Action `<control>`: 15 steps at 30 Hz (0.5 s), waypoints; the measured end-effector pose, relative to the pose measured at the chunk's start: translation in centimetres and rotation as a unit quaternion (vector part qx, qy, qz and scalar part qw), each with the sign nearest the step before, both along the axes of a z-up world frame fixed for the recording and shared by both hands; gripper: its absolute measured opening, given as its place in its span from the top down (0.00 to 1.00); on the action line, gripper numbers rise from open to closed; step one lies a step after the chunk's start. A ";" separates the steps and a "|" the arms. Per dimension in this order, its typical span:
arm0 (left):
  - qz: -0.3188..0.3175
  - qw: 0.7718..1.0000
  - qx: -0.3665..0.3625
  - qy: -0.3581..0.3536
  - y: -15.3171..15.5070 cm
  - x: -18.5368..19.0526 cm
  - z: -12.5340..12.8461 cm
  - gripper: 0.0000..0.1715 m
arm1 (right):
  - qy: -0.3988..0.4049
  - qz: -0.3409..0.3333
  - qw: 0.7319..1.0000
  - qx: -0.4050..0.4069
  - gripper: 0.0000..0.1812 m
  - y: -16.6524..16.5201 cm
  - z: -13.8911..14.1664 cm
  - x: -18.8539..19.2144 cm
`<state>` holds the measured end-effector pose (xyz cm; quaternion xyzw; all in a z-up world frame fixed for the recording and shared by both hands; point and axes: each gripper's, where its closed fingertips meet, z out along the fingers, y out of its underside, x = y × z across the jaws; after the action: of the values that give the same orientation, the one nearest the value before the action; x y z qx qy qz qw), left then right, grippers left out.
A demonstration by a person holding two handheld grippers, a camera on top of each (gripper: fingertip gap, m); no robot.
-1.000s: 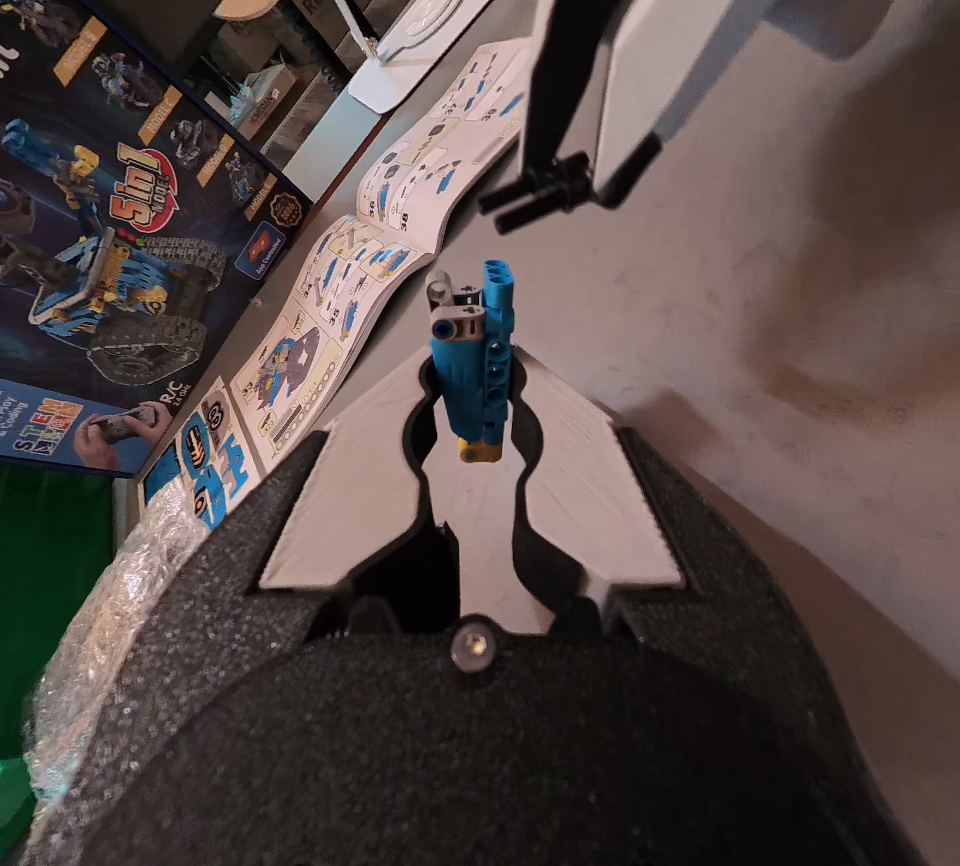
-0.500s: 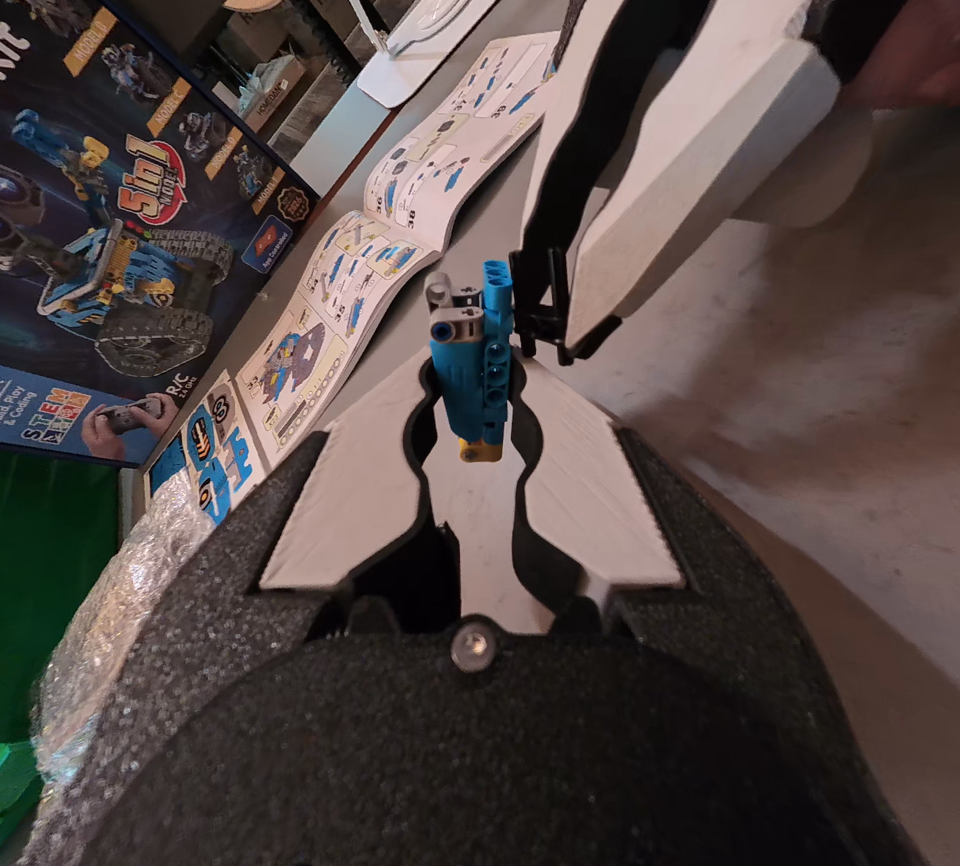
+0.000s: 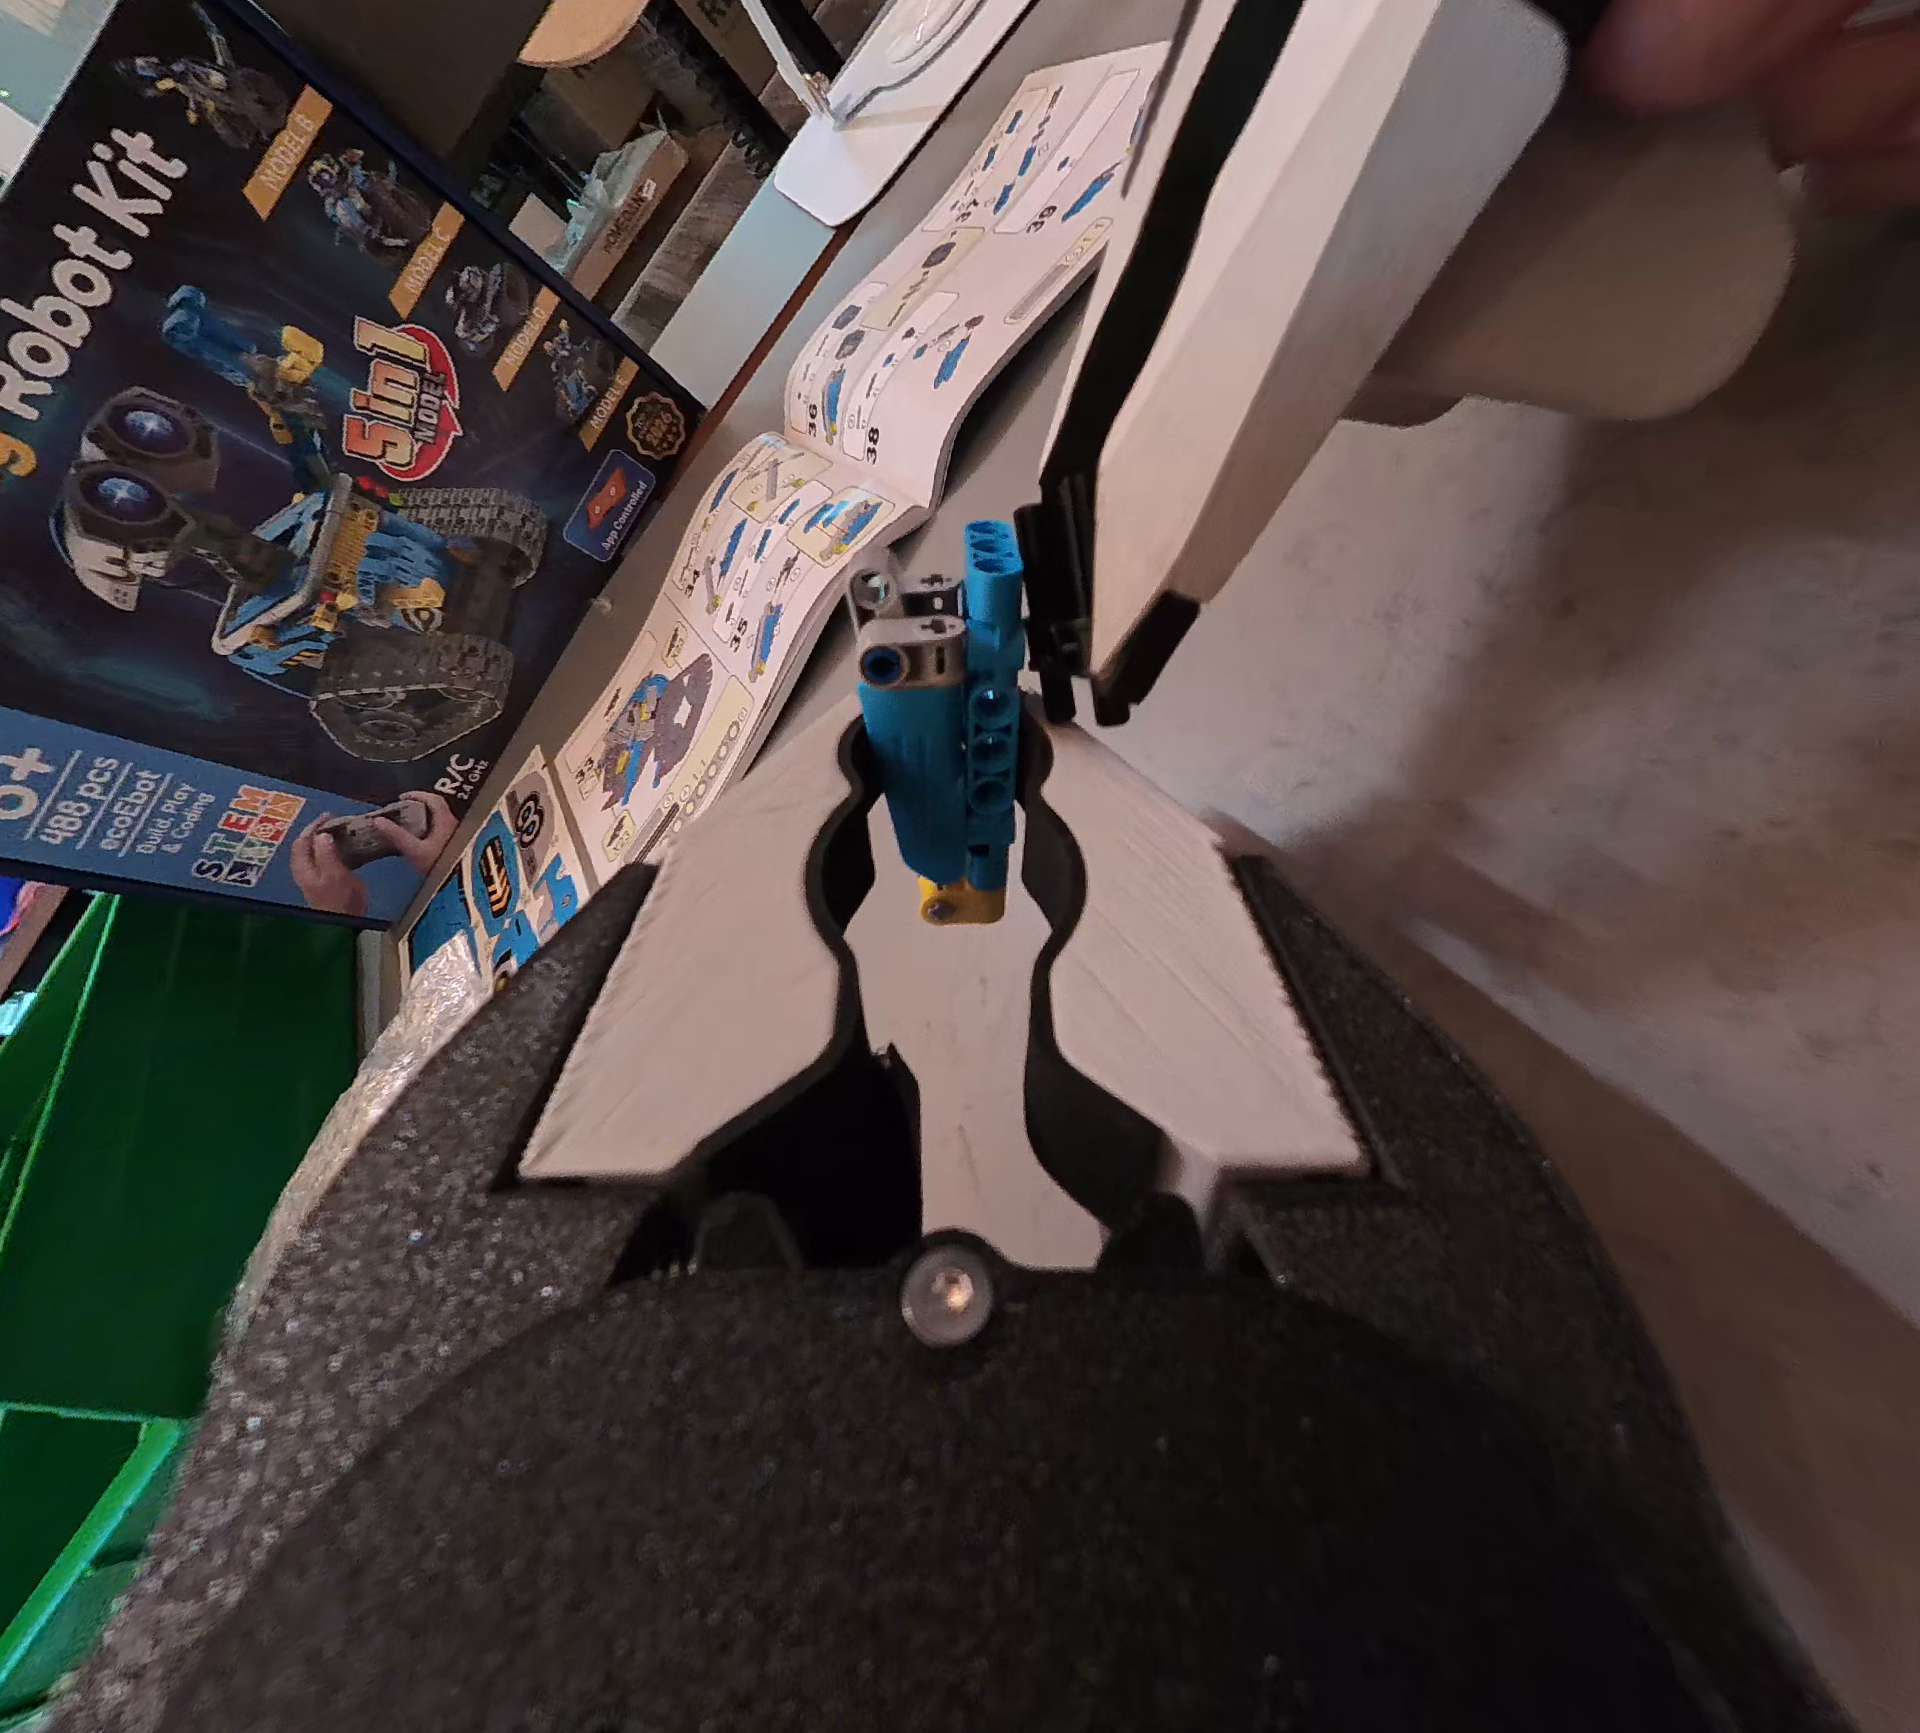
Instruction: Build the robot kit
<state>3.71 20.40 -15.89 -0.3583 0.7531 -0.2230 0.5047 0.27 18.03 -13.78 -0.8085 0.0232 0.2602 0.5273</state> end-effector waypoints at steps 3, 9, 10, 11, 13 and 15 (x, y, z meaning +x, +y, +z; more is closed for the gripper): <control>0.005 1.000 -0.011 0.010 0.3 0.0 -0.3 0.87 | -0.007 -0.006 1.000 0.001 0.87 -0.2 0.1 0.5; -0.021 1.000 0.006 0.016 -0.8 -0.2 -0.7 0.87 | -0.100 -0.008 0.995 -0.016 0.87 -1.4 -0.3 2.1; -0.016 0.999 0.025 0.013 -0.8 -0.2 -0.7 0.87 | -0.112 -0.006 0.994 -0.017 0.87 -1.3 -0.4 1.9; -0.014 0.999 0.038 0.013 -0.7 -0.2 -0.7 0.87 | -0.128 -0.009 0.992 -0.021 0.87 -1.3 -0.6 1.9; -0.011 0.999 0.033 0.015 -0.6 -0.2 -0.8 0.88 | -0.143 -0.012 0.990 -0.018 0.87 -1.2 -0.6 1.9; -0.013 1.000 0.020 0.013 -0.6 -0.2 -0.6 0.87 | -0.132 -0.021 0.991 0.004 0.87 -0.9 0.1 2.0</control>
<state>3.51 19.75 -16.46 -0.3410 0.7687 -0.2097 0.4989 2.23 17.09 -13.65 -0.8330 -0.0306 0.1400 0.5344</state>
